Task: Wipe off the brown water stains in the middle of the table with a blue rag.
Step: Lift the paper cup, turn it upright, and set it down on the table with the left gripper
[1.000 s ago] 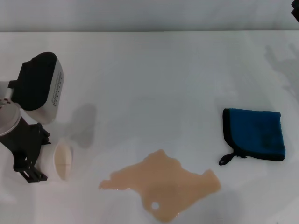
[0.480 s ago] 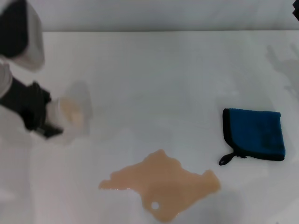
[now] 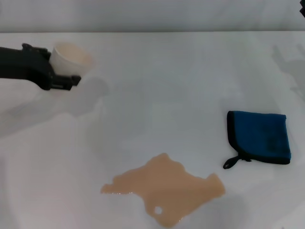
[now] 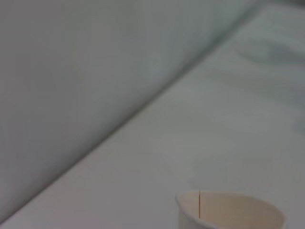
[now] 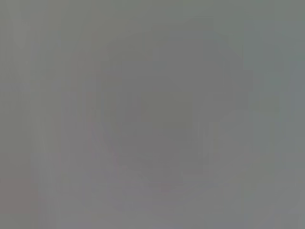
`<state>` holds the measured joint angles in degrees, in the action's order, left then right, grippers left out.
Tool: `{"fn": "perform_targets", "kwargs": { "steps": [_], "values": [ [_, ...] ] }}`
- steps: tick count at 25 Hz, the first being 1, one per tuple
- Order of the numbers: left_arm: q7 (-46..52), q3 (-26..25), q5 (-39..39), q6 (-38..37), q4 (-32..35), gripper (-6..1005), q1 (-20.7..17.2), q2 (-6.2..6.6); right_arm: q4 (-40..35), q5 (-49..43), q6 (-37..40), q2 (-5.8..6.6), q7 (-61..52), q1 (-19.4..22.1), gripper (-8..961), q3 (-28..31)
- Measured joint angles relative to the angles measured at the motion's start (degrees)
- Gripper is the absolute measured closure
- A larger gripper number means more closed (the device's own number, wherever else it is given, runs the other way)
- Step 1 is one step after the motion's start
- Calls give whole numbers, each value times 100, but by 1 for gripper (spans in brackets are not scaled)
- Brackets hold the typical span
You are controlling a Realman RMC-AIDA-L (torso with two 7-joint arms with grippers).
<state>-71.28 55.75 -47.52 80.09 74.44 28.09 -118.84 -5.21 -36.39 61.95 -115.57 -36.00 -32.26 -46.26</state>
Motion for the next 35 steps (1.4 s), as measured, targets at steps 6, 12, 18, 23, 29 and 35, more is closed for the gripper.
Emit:
{"fn": "perform_targets", "kwargs": {
  "steps": [6, 12, 18, 23, 29, 35],
  "values": [
    [-186, 61, -1311, -1188, -792, 277, -544, -28, -8, 0, -61, 0, 29, -1, 113, 9],
    [-982, 62, -2629, -1966, -1512, 276, -912, -32, -47, 0, -61, -2, 113, -7, 113, -19],
    [-2653, 60, -4470, -2388, -2872, 277, -1103, -42, -68, 0, -96, -7, 248, 22, 113, -23],
    [-4221, 58, -5629, -2477, -3796, 277, -1138, -59, -78, 0, -110, -4, 251, 101, 113, 7],
    [-6541, 58, -7476, -2347, -5215, 278, -928, -60, -91, 0, -113, 1, 252, 143, 113, 11],
    [-7104, 45, -7971, -2339, -5867, 277, -595, -55, -91, 0, -113, 9, 251, 144, 113, 13]
  ]
}}
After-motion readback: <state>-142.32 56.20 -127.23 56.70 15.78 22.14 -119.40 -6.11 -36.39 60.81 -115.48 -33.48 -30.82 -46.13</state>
